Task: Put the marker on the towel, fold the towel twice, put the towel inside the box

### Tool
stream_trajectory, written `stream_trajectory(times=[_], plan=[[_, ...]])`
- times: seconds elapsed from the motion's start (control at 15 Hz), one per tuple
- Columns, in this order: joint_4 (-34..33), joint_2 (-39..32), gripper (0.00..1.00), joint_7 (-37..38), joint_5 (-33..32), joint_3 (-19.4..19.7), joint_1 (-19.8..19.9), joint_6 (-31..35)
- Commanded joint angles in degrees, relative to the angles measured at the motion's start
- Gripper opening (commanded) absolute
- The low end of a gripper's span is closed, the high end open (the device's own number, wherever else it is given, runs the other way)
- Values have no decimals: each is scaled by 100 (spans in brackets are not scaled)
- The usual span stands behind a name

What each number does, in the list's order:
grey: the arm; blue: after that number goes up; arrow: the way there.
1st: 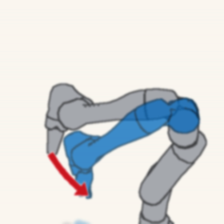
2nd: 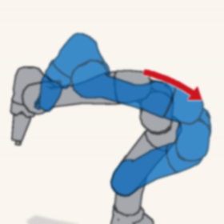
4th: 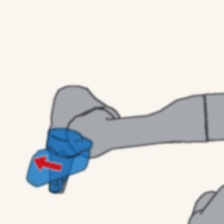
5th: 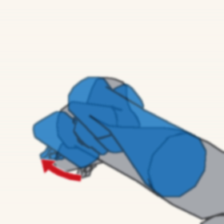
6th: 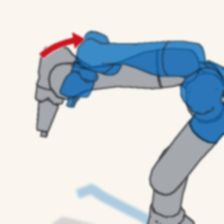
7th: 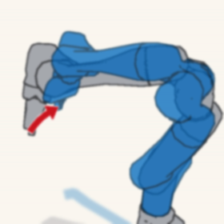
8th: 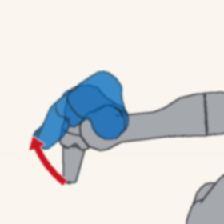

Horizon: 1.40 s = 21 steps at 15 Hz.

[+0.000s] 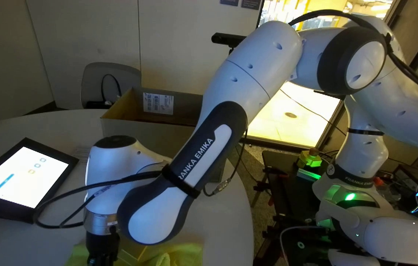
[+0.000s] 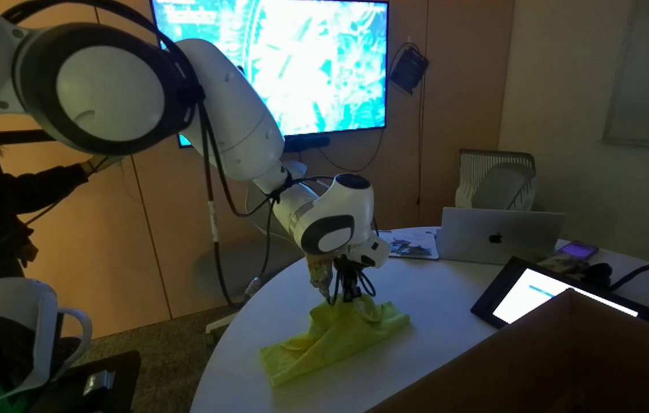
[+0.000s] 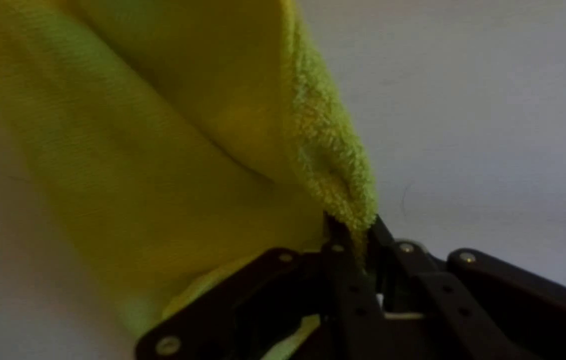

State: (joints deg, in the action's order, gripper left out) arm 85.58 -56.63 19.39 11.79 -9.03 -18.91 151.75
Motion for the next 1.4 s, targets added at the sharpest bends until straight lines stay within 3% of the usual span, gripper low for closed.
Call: stream_trajectory(times=[0.0, 0.07, 0.4, 0.6, 0.67, 0.93, 1.33], plan=[[-447, -237, 20, 503, 258, 102, -6, 160], [-485, -271, 34, 575, 264, 138, -20, 172], [-511, -276, 73, 470, 243, 14, 92, -193], [63, 144, 96, -481, 161, -423, 426, -719], [390, 349, 100, -808, 179, -558, 546, -733], [1666, 1096, 100, -2265, 187, -1009, 1196, -719], [3455, 1949, 100, -4154, 66, -1348, 1906, -824]])
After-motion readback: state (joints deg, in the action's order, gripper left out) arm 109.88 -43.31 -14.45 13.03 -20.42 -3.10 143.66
